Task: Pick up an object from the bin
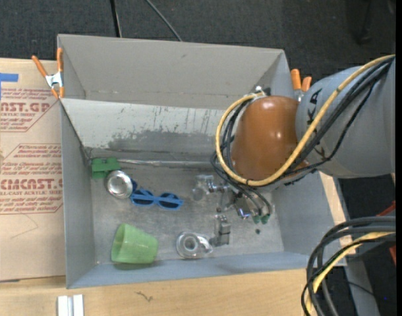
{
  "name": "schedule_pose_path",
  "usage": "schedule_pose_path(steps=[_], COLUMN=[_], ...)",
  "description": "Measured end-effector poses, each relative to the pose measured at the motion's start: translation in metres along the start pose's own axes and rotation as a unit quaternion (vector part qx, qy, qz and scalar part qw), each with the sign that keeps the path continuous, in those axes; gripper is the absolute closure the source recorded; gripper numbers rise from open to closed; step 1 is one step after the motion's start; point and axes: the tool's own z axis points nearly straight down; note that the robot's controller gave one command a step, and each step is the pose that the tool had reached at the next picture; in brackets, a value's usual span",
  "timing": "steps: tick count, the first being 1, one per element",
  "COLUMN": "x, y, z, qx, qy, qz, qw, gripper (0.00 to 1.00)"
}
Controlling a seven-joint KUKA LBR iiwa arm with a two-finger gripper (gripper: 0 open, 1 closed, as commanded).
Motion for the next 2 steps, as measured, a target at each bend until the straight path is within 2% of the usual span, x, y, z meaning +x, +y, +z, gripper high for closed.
schedule_pose_path(steps=[1, 2], x=[-0.091, -0.038], y=[-0.037, -0.007], z=[-0.045, -0.002], qx=[0.001, -0.001], qy=[-0.005, 0.0], qz=[-0.21, -0.171], qw=[0.9778, 0.9852], gripper=[0.0, 0.0])
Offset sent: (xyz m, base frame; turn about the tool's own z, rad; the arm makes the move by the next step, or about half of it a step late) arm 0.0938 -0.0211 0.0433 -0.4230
